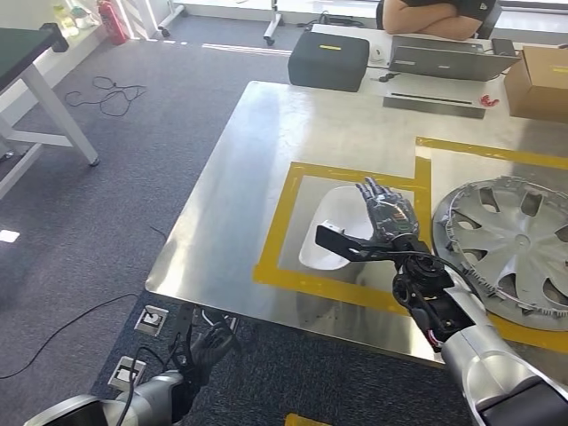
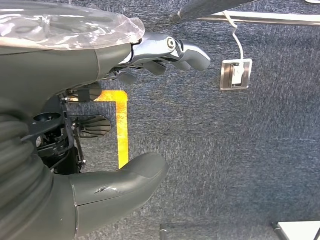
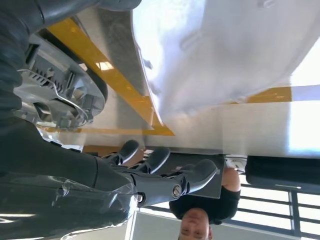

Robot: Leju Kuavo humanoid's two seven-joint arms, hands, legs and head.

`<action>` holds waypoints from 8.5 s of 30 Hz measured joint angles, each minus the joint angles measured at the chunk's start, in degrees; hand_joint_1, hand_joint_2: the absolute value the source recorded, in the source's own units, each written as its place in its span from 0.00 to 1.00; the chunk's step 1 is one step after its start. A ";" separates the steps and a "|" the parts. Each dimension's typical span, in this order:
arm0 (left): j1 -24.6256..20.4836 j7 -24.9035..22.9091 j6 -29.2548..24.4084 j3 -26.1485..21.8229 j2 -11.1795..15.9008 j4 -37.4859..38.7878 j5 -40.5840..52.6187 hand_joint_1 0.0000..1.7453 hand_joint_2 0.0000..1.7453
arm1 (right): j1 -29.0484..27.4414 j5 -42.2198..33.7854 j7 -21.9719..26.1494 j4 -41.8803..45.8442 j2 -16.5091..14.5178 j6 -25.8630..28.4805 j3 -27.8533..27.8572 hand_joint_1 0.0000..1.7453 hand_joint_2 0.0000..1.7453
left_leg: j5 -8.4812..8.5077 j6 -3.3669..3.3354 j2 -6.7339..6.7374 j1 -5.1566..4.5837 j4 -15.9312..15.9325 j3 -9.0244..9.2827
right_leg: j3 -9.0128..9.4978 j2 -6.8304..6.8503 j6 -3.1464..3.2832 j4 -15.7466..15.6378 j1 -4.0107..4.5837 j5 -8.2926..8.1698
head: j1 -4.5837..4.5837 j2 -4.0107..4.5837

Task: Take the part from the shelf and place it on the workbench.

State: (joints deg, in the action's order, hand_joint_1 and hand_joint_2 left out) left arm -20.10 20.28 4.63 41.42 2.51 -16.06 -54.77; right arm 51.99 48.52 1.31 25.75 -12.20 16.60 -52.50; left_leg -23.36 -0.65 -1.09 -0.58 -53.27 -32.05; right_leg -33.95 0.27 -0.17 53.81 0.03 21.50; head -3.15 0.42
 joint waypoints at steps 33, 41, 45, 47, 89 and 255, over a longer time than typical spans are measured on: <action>0.43 0.47 1.19 0.00 1.50 0.02 -2.14 0.00 0.00 | -7.99 -48.10 10.72 21.02 6.14 -14.32 9.98 0.00 1.00 | -0.05 0.03 0.09 0.00 0.00 0.07 | 0.01 -0.10 0.00 0.00 0.00 0.01 | 0.01 0.00; 0.95 0.87 1.16 0.00 3.04 0.02 -2.31 0.00 0.00 | -15.89 -60.45 9.87 41.62 13.73 -18.00 14.04 0.00 1.00 | -0.28 0.04 0.59 -0.01 0.00 0.12 | -0.06 -0.51 0.00 -0.01 -0.01 0.01 | 0.01 0.00; 0.93 0.87 0.85 -0.02 3.14 0.02 -1.97 0.00 0.00 | -17.05 -60.84 10.06 46.81 15.43 -17.55 14.20 0.00 1.00 | -0.30 0.03 0.62 -0.01 0.00 0.12 | -0.09 -0.54 0.00 -0.02 -0.01 0.03 | -0.01 0.00; 0.92 0.87 0.74 -0.01 3.15 0.02 -1.78 0.00 0.00 | -17.64 -62.63 10.46 48.86 16.13 -18.23 14.21 0.00 1.00 | -0.30 0.03 0.63 -0.01 0.00 0.12 | -0.09 -0.56 0.00 -0.02 -0.01 0.03 | -0.01 0.00; 0.86 0.15 0.71 0.00 3.03 0.02 -0.38 0.00 0.00 | -37.01 -76.81 14.49 72.76 22.28 -26.55 14.59 0.00 0.00 | -0.42 -0.01 0.61 0.00 0.01 0.13 | -0.03 -0.59 -0.03 -0.03 -0.01 0.19 | -0.01 0.00; 1.12 0.94 0.11 -1.27 4.47 -0.02 -2.47 0.00 0.00 | -34.97 -74.04 18.64 60.31 18.05 -25.78 18.99 0.00 0.00 | -0.60 -0.59 1.58 0.99 -0.85 0.70 | -2.59 -1.13 -2.10 9.80 -0.77 7.03 | 0.28 0.00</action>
State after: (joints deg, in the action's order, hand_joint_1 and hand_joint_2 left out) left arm -18.98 21.22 4.74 40.15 6.98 -16.09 -57.24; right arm 17.03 -25.51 19.95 86.06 5.85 -9.18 -33.51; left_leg -23.96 -1.24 0.49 0.41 -54.12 -31.34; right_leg -36.55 -0.86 -2.27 63.61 -0.73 28.53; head -2.86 0.42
